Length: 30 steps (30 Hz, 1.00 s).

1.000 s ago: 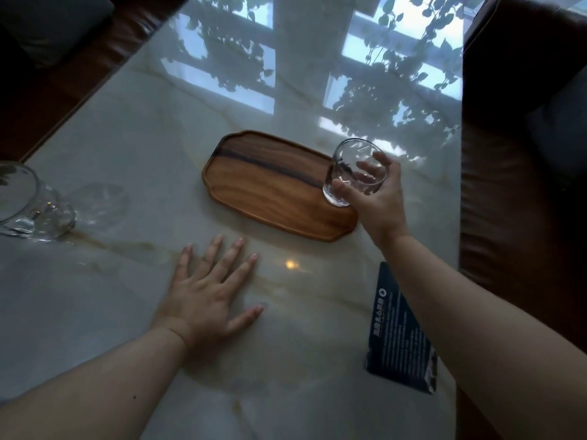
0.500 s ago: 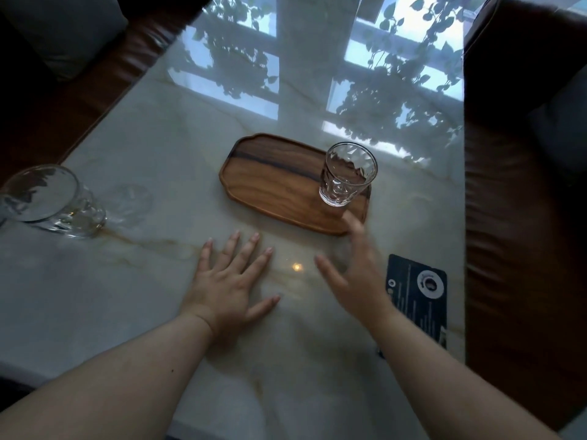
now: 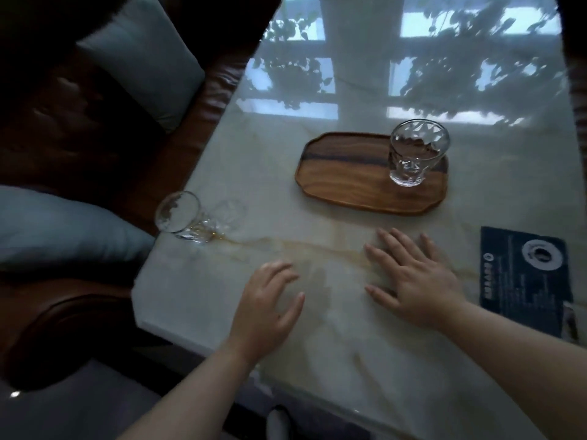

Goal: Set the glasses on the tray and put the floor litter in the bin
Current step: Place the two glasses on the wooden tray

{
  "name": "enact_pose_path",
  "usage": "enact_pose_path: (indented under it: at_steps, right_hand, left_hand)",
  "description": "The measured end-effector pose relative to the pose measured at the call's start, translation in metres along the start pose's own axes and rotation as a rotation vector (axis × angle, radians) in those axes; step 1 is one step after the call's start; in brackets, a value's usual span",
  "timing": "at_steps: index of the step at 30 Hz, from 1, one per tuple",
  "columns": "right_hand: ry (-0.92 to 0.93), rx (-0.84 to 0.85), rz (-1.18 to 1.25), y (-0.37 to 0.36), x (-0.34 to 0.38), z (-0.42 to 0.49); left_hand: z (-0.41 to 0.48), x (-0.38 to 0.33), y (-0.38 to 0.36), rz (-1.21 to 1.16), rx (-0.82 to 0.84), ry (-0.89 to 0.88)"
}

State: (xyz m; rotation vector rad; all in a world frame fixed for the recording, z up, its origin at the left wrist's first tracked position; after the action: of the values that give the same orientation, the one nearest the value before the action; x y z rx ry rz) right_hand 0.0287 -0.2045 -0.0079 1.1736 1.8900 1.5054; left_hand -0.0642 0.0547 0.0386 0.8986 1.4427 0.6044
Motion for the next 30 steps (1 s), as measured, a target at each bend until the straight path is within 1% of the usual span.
enact_pose_path:
  at_steps: [2,3,4,6,7,8,10,13,15,18,21,26,30]
  right_hand:
    - [-0.002,0.0,0.007,0.0,0.002,0.001]
    - [-0.003,-0.001,0.006,0.001,0.002,0.001]
    - [-0.004,0.001,0.01,0.001,0.002,0.001]
    - [0.002,-0.004,0.027,0.002,0.004,0.001]
    - [0.004,0.0,0.033,0.003,0.004,0.001]
    - [0.004,0.007,0.04,0.003,0.004,0.002]
    - [0.006,0.013,0.049,0.003,0.004,0.001]
    - [0.007,0.015,0.055,0.003,0.003,0.0]
    - [0.013,0.012,0.061,0.004,0.003,0.001]
    - [0.018,0.003,0.064,0.003,0.002,0.001]
    - [0.023,0.0,0.065,0.003,0.002,0.0]
    - [0.018,0.002,0.078,0.004,0.003,0.0]
    - [0.02,0.008,0.085,0.006,0.003,0.0]
  left_hand:
    - [-0.029,0.013,0.015,0.004,-0.075,0.073]
    - [-0.039,0.023,0.023,-0.015,-0.131,0.139]
    - [-0.045,0.032,0.031,-0.065,-0.196,0.23]
    - [-0.047,0.05,0.049,-0.24,-0.333,0.453]
    - [-0.044,0.058,0.058,-0.314,-0.385,0.537]
    - [-0.038,0.066,0.066,-0.356,-0.426,0.578]
    - [-0.022,0.08,0.079,-0.378,-0.483,0.593]
    - [0.005,0.092,0.09,-0.342,-0.552,0.6]
    - [0.022,0.095,0.095,-0.297,-0.585,0.563]
    - [0.042,0.094,0.096,-0.22,-0.573,0.522]
    - [0.051,0.098,0.095,-0.156,-0.589,0.552]
    - [0.061,0.107,0.102,-0.205,-0.576,0.577]
    - [0.068,0.092,0.098,-0.185,-0.51,0.493]
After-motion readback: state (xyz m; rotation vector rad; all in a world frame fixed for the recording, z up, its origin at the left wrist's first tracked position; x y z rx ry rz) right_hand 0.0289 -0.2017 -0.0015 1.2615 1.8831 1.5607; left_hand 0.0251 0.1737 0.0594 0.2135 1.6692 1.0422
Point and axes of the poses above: each hand's wrist, its own z-axis towards the middle knuckle, its own y-axis out of the back of the hand, x = y × z, the point moved 1 cm from there along z, towards the middle knuckle, and after that the axes turned 14 degrees about x, right-handed, at the moved point
